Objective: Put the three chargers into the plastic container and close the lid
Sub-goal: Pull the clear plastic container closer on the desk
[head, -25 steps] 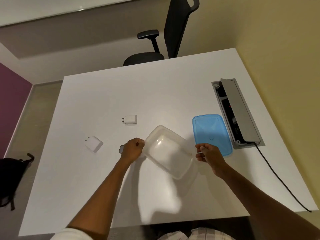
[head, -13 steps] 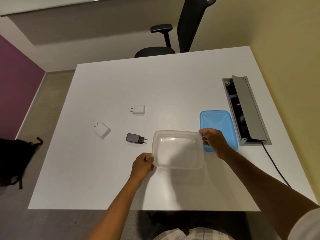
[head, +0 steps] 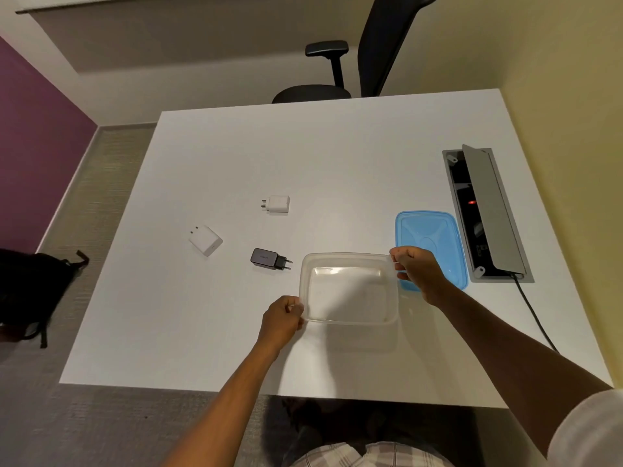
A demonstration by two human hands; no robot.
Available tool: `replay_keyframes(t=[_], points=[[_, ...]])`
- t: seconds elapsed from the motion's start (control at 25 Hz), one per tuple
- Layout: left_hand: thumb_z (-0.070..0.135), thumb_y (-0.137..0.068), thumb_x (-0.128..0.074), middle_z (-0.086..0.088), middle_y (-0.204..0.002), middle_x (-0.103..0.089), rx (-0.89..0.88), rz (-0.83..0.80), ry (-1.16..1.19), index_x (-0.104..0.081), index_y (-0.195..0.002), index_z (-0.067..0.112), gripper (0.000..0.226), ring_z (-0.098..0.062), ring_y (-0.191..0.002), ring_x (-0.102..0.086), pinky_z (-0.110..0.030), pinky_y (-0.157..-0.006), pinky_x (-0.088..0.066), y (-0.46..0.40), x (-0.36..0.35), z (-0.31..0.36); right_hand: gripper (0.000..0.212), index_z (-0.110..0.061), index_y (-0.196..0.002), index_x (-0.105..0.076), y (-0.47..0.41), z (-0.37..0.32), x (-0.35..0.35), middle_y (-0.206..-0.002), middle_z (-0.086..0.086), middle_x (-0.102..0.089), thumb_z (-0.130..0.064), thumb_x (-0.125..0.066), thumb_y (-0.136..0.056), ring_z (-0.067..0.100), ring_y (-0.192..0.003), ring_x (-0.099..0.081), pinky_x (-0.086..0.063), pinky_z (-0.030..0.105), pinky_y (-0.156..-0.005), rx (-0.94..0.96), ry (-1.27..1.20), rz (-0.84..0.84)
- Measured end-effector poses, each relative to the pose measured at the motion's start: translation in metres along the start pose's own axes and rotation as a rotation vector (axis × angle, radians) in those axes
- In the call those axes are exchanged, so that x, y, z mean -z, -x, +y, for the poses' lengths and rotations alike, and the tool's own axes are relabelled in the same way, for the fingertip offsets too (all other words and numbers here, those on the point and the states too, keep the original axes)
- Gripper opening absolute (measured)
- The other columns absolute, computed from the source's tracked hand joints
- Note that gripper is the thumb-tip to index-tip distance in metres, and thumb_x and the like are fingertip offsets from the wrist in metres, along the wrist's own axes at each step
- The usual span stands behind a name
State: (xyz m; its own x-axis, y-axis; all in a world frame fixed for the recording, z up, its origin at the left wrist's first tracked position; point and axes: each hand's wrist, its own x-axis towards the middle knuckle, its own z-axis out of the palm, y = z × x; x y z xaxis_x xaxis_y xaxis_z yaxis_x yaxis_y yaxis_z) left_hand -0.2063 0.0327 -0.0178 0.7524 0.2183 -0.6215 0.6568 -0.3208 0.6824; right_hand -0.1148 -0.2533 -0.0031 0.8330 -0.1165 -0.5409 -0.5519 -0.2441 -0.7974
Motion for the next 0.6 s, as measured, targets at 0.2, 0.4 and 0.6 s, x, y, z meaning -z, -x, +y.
replay_keyframes(t=[0.2,0.4,0.6], points=[[0.019,-0.094,-0.054,-0.004,-0.087,-0.072,-0.024,0.005,-0.001,-0.068,-0.100,0.012,0.016,-0.019,-0.075,-0.070,-0.045,-0.089,-0.058,-0.002,0.001,-0.003,0.023,-0.003,-0.101,-0.063,-0.001,0.004,0.001,-0.099,0.019,-0.064,-0.020,-0.048,-0.096,0.025,-0.090,-0.062,-0.054,0.035,-0.080,0.008,0.033,0.031],[0.017,-0.094,-0.054,-0.005,-0.102,-0.073,-0.054,0.054,-0.026,-0.069,-0.101,0.018,0.016,-0.021,-0.085,-0.071,-0.041,-0.091,-0.056,-0.006,0.017,-0.014,0.018,-0.008,-0.098,-0.066,0.001,0.002,-0.001,-0.095,0.008,-0.066,-0.016,-0.050,-0.093,0.030,-0.097,-0.064,-0.054,0.046,-0.091,0.095,0.082,0.221],[0.017,-0.095,-0.052,-0.006,-0.124,-0.067,-0.065,0.154,-0.229,-0.066,-0.117,0.012,0.027,-0.024,-0.114,-0.061,-0.033,-0.099,-0.045,-0.021,0.052,-0.046,0.020,-0.016,-0.104,-0.068,-0.002,-0.044,-0.023,-0.106,0.002,-0.069,-0.017,-0.052,-0.092,0.023,-0.099,-0.066,-0.054,0.043,-0.093,0.202,0.022,0.255]])
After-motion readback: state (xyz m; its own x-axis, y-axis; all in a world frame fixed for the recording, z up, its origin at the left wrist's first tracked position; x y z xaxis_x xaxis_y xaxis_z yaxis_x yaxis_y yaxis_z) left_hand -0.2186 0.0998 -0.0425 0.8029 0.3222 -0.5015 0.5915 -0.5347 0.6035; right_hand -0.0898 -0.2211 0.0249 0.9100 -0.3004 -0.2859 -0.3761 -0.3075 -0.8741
